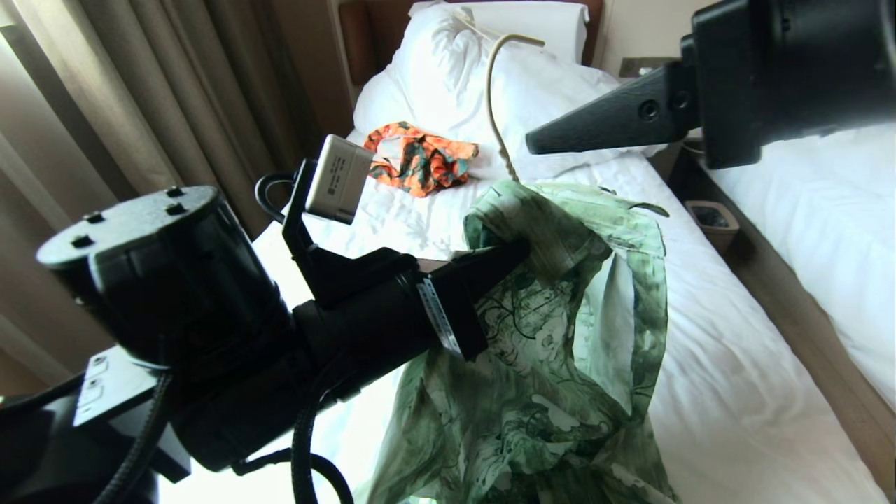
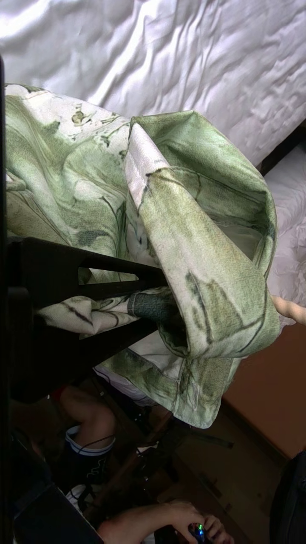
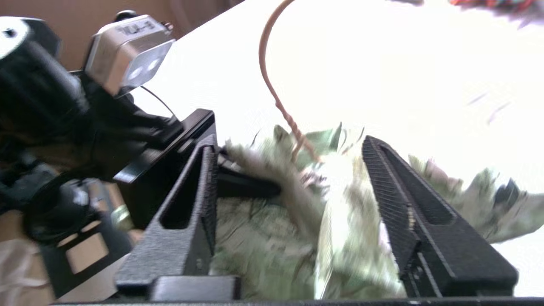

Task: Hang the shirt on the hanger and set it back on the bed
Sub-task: Take the clothes hanger out of the clothes

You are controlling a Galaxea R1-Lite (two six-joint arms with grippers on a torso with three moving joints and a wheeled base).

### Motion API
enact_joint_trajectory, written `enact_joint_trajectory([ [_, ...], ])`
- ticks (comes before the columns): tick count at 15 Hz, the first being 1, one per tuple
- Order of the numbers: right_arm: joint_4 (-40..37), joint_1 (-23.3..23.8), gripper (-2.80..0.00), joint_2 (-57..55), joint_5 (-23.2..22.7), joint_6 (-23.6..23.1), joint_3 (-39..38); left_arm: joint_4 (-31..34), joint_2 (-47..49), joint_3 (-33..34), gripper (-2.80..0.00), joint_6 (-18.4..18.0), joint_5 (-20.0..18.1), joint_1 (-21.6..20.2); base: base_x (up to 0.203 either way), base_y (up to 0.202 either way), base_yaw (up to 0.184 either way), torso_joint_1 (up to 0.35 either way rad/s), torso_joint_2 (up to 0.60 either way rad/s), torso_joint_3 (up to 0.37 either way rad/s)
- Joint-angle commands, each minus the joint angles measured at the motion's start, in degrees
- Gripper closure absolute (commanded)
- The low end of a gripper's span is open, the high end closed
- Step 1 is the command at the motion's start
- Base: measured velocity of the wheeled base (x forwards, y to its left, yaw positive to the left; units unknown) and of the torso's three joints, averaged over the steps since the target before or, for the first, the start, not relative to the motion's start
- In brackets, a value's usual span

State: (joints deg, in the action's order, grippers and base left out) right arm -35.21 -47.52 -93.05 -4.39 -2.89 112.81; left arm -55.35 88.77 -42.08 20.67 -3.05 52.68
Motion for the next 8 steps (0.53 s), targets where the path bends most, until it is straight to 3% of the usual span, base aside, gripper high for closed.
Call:
enact_joint_trajectory([
  [1, 1.39, -0.03, -2.80, -3.30, 0.81, -2.12, -0.04, -0.38, 0.09, -0.11, 0.00, 0.16, -0.10, 0.06, 0.000, 0.000, 0.000, 0.000, 0.00, 0.000],
  [7, 5.75, -0.38, -2.80, -7.23, 0.84, -2.92, -0.03, -0.47, -0.35, -0.02, 0.00, 0.16, -0.03, -0.29, 0.000, 0.000, 0.000, 0.000, 0.00, 0.000],
  [8, 6.54, -0.63, -0.30, -7.59, 0.80, -3.16, 0.01, -0.47, -0.43, 0.06, 0.00, 0.22, -0.03, -0.29, 0.000, 0.000, 0.000, 0.000, 0.00, 0.000],
])
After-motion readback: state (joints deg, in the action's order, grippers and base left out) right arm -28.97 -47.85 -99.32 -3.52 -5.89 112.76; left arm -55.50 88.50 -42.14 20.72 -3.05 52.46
